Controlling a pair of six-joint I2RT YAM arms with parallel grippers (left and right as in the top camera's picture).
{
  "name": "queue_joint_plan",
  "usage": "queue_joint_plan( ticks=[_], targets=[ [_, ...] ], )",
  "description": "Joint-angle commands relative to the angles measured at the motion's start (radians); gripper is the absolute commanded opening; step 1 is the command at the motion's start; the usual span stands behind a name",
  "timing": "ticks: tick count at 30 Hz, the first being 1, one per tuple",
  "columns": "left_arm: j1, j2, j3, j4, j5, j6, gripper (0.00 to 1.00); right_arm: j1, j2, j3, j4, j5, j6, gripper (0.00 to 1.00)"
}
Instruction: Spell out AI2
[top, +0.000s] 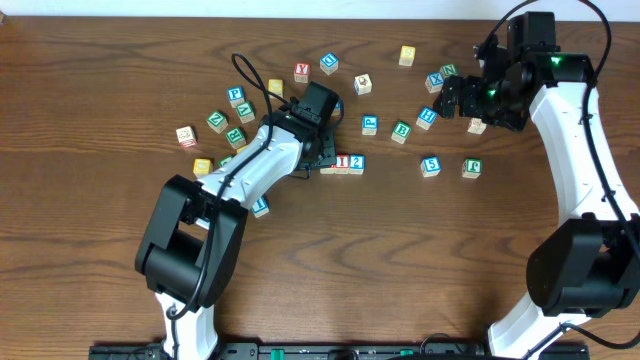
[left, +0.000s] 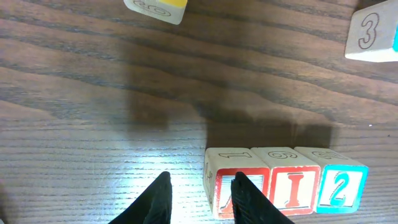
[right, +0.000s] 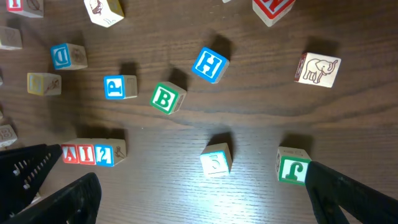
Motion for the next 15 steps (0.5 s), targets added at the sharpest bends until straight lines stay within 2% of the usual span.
queue_joint_plan(
  ticks=[1, 9, 15],
  targets=[
    [0.005, -0.029, -0.008, -0.005, -0.013, 0.028, 0.31, 0.008, -0.019, 0.012, -0.002, -0.003, -0.007, 0.99],
    [0.026, -0.074, -0.007, -0.013, -0.013, 0.053, 0.32, 0.008, -0.019, 0.012, -0.002, -0.003, -0.007, 0.99],
    [0.092, -0.19, -0.007, -0.101, -0.013, 0.053, 0.3, 0.008, -0.019, 0.012, -0.002, -0.003, -0.007, 0.99]
  ],
)
